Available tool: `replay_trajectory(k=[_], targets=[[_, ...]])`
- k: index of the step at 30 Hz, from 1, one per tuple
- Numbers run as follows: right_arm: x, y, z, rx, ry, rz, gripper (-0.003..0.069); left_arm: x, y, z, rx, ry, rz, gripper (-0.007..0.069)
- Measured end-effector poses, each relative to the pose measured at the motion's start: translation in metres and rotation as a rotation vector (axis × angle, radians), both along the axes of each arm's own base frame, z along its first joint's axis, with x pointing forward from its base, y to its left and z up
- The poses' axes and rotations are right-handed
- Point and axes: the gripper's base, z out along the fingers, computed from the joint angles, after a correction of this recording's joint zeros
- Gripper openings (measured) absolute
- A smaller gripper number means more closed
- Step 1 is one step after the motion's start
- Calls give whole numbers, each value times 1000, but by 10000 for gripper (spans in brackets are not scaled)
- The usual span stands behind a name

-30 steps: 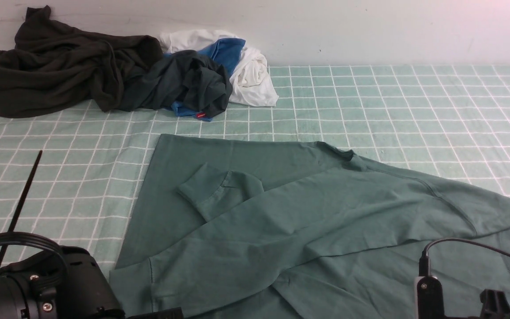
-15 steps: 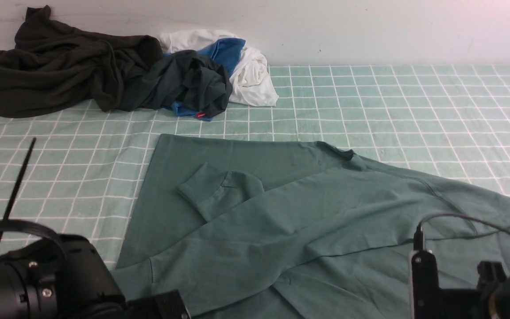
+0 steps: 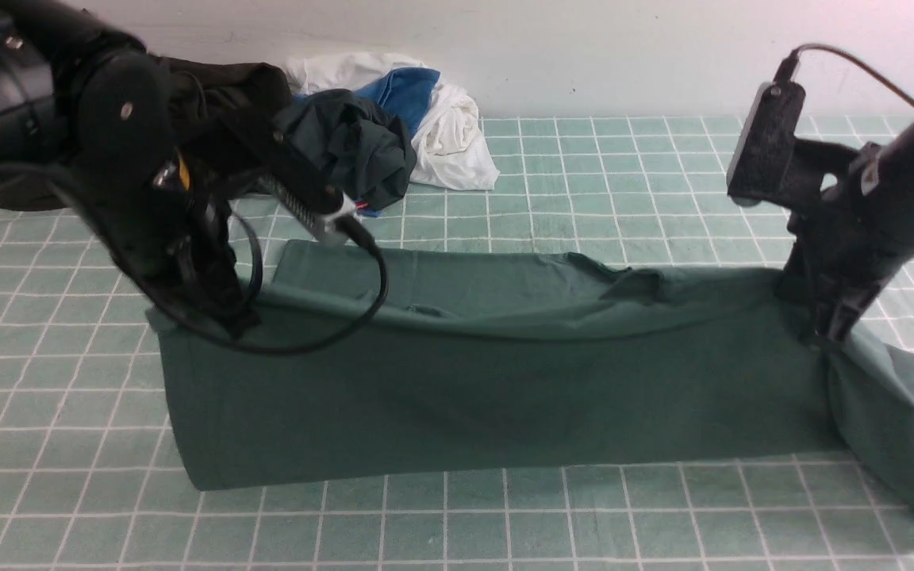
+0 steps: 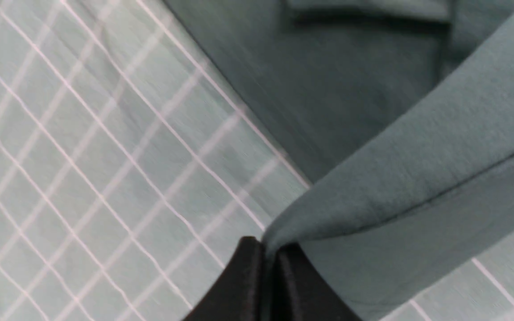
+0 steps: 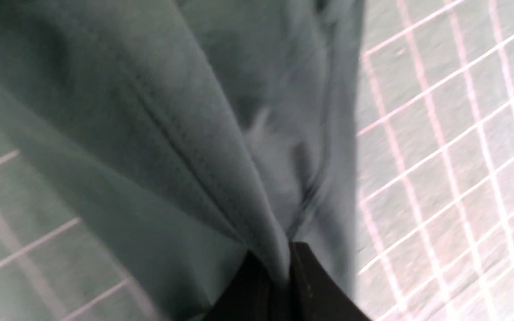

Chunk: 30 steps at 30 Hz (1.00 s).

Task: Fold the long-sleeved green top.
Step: Use both arms to drag the lower edge of the fabric forward and fold it over the upper edge, then use the right arm to clamp the right edge of the fabric

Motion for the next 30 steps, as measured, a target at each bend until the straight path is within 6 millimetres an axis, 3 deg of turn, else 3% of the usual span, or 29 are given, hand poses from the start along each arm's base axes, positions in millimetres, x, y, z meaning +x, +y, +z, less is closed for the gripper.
replay_trajectory(k=[4, 7, 14, 19, 20, 24, 27, 30], targets=[[44, -3, -13, -5, -2, -21, 13, 59, -2, -11, 10, -24, 18, 9], [70, -2, -31, -4, 15, -40, 13, 95, -3, -33, 8, -24, 36, 9], [111, -3, -67, 64, -17, -181, 59, 148, 4, -82, -23, -63, 74, 55], [125, -13, -71, 123, -87, -315, 181, 162, 16, -105, -49, -93, 120, 148], [128, -17, -65, 145, -117, -387, 246, 166, 20, -110, -63, -106, 144, 206], [126, -24, -46, 171, -126, -537, 330, 167, 24, -107, -90, -121, 201, 305], [103, -26, -26, 186, 5, -657, 367, 156, 17, -95, -119, -67, 266, 358], [85, -22, -27, 211, 132, -674, 372, 144, 5, -87, -120, 1, 277, 350]])
